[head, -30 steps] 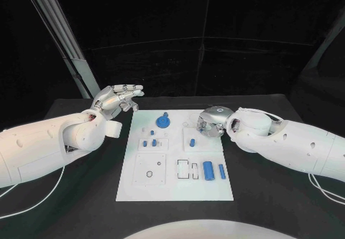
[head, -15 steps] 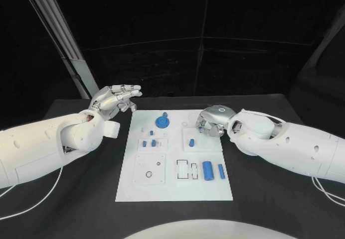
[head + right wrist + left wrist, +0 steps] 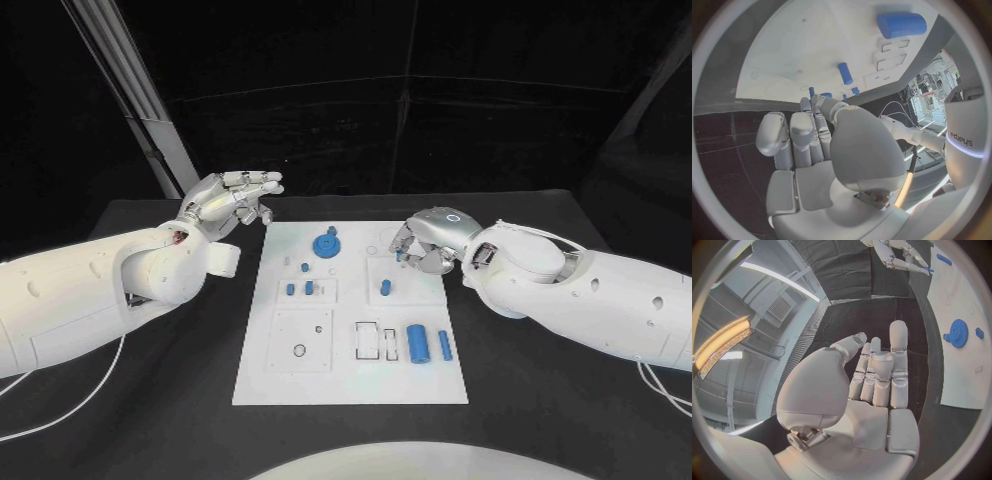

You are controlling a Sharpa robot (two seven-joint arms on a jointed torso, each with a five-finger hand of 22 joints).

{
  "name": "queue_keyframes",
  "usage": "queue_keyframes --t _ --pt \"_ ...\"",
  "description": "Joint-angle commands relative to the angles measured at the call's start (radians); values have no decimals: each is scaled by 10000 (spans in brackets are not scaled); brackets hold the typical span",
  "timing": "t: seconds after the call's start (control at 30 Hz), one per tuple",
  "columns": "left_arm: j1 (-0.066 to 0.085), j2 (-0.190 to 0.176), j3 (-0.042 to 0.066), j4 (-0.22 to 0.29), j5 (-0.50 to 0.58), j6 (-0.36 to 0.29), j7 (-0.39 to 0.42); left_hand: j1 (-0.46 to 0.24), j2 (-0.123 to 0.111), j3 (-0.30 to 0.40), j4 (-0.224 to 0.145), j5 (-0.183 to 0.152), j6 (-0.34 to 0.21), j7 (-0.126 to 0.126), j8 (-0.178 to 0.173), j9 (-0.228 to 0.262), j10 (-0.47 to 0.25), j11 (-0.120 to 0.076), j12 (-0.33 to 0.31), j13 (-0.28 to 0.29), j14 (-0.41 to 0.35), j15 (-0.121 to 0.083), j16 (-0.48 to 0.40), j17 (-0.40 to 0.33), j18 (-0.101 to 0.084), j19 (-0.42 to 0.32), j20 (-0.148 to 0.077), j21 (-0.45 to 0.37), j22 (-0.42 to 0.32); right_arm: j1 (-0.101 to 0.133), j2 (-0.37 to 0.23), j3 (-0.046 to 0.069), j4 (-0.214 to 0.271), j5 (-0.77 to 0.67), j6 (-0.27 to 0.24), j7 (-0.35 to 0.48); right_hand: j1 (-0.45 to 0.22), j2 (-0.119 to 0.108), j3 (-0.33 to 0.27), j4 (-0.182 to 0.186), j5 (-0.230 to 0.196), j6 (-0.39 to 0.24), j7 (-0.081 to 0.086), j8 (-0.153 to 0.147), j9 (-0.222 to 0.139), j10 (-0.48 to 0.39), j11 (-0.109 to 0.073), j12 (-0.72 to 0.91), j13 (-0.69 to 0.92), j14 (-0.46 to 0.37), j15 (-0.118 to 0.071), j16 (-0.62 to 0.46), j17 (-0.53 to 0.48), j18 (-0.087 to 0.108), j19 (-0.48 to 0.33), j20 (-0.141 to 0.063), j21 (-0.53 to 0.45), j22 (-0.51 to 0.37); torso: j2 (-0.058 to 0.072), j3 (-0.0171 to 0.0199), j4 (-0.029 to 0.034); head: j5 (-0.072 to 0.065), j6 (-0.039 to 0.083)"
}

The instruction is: Assemble the parts on the task board

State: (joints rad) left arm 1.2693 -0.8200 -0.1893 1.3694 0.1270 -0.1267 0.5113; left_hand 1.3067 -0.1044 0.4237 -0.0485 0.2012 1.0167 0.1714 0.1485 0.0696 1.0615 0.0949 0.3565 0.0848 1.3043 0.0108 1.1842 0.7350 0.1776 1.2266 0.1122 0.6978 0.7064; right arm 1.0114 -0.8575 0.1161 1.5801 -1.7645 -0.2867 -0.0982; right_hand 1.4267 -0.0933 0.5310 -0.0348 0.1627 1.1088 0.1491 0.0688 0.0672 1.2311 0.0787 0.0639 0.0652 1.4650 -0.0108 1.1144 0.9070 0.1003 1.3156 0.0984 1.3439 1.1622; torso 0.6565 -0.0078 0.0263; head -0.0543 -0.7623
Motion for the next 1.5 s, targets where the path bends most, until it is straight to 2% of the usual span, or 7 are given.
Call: queue_keyframes --t 0.03,0.4,0.57,0.73,0.93,1.23,1.5 --pt "14 -4 7 16 39 -28 55 13 65 -62 -5 24 -13 34 10 -13 -20 29 35 6 -75 4 -49 -17 58 -16 -19 -47 -10 18 11 8 372 706 -983 585 -79 -32 76 10 14 70 34 -17 15 27 7 26 9 142 33 42 20 -98 101 -1 43 14 7 0 9 49 11" --pt "14 44 8 36 39 -50 88 13 67 -68 -7 24 -21 37 9 -14 -30 32 42 6 -76 7 -48 -21 57 -13 -18 -53 -15 -5 432 6 889 1282 -1454 1113 -83 -51 109 -12 23 61 41 -21 14 15 12 21 7 145 36 70 42 -105 120 2 69 52 14 -17 24 315 5" --pt "16 102 9 54 39 -59 104 13 67 -68 -7 24 -21 37 9 -14 -30 32 42 6 -76 7 -48 -21 57 -13 -18 -53 -15 -351 806 8 832 1385 -1241 1190 -84 -52 121 -18 31 59 44 -21 13 13 14 20 7 146 37 80 49 -105 119 3 71 52 3 -45 35 546 -62" --pt "18 133 10 86 39 -66 116 13 67 -68 -7 24 -21 37 9 -14 -30 32 42 6 -76 7 -48 -21 57 -13 -18 -53 -15 -781 1224 7 533 1293 -973 1200 -89 -64 127 -26 35 53 50 -24 12 9 18 19 7 144 39 76 35 -105 118 4 73 53 18 -13 13 790 -169" --pt "18 188 10 91 39 -67 127 15 69 -70 -9 25 -24 38 9 -14 -33 32 46 6 -77 8 -49 -26 56 -12 -17 -56 -17 -1084 1649 3 267 1002 -672 1126 -100 -75 128 -29 36 49 55 -25 12 7 22 19 7 142 42 76 28 -106 121 6 78 60 14 -14 3 969 -259" --pt "19 270 10 71 39 -37 123 19 71 -73 -13 27 -27 39 10 -15 -38 33 51 6 -79 10 -50 -33 56 -10 -17 -60 -21 -1312 2129 -15 39 550 -66 815 -162 -102 120 -21 9 40 66 -26 11 -2 34 20 8 137 54 87 18 -108 119 15 88 68 15 -5 15 1104 -356" --pt "19 300 10 55 39 -14 110 19 73 -79 -16 27 -31 41 12 -15 -45 35 59 6 -84 11 -55 -49 55 -8 -16 -66 -26 -1370 2343 -190 -64 348 93 746 -169 -104 118 -20 6 40 67 -25 12 -2 34 20 9 136 55 89 18 -108 118 16 88 68 26 1 15 1170 -432"
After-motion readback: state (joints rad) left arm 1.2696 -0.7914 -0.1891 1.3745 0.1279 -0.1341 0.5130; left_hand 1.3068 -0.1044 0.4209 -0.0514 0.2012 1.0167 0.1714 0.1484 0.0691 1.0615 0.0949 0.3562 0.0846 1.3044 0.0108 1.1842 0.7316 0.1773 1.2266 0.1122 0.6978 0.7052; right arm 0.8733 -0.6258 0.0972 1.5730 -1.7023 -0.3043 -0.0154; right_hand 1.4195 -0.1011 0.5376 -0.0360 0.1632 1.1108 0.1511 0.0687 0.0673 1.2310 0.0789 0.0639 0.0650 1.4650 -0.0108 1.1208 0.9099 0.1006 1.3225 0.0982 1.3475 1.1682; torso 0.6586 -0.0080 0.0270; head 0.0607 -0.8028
